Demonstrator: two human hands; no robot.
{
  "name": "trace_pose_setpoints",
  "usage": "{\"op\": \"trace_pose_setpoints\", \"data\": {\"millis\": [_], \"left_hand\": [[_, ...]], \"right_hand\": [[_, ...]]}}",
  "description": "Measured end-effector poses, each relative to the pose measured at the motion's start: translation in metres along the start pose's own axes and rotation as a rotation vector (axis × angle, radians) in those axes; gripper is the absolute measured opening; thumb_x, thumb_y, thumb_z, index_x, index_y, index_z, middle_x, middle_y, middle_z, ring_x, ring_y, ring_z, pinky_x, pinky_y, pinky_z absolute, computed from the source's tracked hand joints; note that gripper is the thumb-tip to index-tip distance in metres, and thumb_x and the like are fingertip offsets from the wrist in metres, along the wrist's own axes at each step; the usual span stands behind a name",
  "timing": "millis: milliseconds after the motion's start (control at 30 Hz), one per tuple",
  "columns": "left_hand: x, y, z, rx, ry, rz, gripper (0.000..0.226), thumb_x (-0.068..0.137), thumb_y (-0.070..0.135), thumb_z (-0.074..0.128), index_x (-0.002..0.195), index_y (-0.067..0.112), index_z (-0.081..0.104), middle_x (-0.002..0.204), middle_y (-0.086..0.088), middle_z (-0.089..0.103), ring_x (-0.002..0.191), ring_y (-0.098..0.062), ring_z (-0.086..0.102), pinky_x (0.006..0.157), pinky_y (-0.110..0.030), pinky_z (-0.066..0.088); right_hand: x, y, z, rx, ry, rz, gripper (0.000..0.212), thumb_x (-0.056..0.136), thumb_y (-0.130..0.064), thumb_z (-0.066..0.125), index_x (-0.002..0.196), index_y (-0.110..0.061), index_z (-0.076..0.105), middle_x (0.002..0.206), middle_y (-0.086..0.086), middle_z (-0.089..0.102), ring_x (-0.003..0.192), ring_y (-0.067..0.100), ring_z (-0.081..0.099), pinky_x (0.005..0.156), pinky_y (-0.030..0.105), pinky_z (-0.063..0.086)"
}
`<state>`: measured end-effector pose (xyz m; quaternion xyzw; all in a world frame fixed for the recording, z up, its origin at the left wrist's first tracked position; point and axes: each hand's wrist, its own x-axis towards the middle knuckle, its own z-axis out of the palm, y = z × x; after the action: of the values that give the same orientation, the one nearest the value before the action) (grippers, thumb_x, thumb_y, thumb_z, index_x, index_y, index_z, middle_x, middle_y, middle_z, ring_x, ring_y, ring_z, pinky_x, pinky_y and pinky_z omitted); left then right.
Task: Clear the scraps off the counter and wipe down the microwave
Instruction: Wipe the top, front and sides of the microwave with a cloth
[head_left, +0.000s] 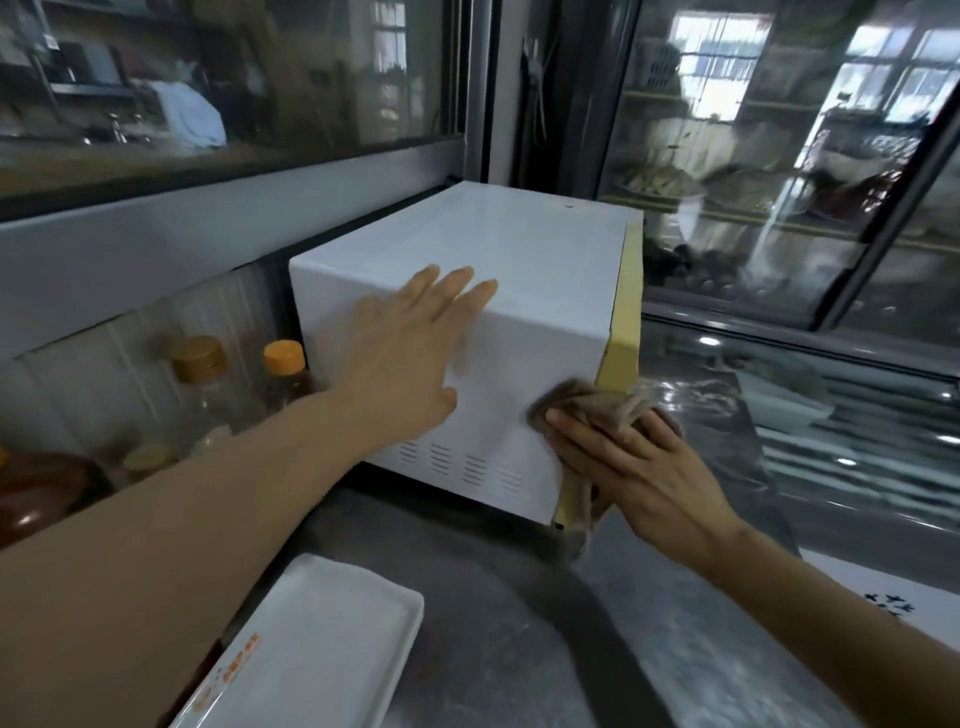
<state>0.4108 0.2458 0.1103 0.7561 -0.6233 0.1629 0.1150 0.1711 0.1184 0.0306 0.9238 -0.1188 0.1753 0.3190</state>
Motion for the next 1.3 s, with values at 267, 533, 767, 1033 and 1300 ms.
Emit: {"op": "trace_pose_setpoints", "data": {"millis": [267, 533, 767, 1033, 1300], "left_hand": [[0.005, 0.004, 0.004, -0.153, -0.058, -0.029, 0.1, 0.074, 0.025, 0.071, 0.147, 0.04, 0.003, 0.157, 0.016, 0.001, 0.145, -0.013, -0.004, 0.114, -0.057, 0.017], [0.004, 0.005, 0.013, -0.171, -0.004, -0.018, 0.104, 0.069, 0.024, 0.074, 0.146, 0.038, 0.006, 0.156, 0.013, 0.004, 0.145, -0.016, -0.003, 0.111, -0.06, 0.021], [0.004, 0.005, 0.014, -0.155, -0.009, -0.022, 0.106, 0.068, 0.024, 0.074, 0.146, 0.037, 0.004, 0.155, 0.013, 0.002, 0.145, -0.017, -0.004, 0.11, -0.058, 0.023], [0.004, 0.007, 0.016, -0.149, -0.011, -0.045, 0.108, 0.067, 0.026, 0.074, 0.146, 0.038, 0.0, 0.154, 0.014, -0.001, 0.145, -0.018, -0.007, 0.111, -0.059, 0.021], [0.005, 0.009, 0.027, -0.137, 0.057, -0.024, 0.113, 0.062, 0.026, 0.077, 0.142, 0.038, -0.001, 0.151, 0.011, 0.001, 0.144, -0.023, -0.005, 0.107, -0.062, 0.025]], "right_hand": [[0.048, -0.017, -0.023, 0.353, 0.365, 0.56, 0.072, 0.084, -0.012, 0.066, 0.145, -0.021, 0.029, 0.153, 0.006, 0.006, 0.144, 0.03, 0.008, 0.105, 0.038, 0.027], [0.065, -0.067, 0.005, 0.581, 0.599, 0.949, 0.072, 0.091, -0.004, 0.054, 0.147, -0.01, 0.008, 0.152, 0.028, 0.006, 0.141, 0.037, 0.018, 0.105, 0.006, 0.017], [0.016, -0.115, 0.039, 0.559, 0.19, 0.998, 0.043, 0.097, -0.048, 0.028, 0.139, -0.052, 0.022, 0.134, -0.022, 0.046, 0.124, 0.006, 0.048, 0.097, 0.036, 0.043], [0.061, -0.052, -0.017, 0.68, 0.386, 1.103, 0.058, 0.089, -0.052, 0.028, 0.141, -0.026, 0.029, 0.138, 0.006, 0.047, 0.113, 0.028, 0.054, 0.084, 0.033, 0.045], [0.055, -0.069, -0.014, 0.808, 0.327, 1.019, 0.083, 0.077, -0.085, 0.013, 0.146, -0.041, 0.0, 0.147, -0.002, 0.034, 0.126, 0.021, 0.047, 0.09, 0.047, 0.05]]}}
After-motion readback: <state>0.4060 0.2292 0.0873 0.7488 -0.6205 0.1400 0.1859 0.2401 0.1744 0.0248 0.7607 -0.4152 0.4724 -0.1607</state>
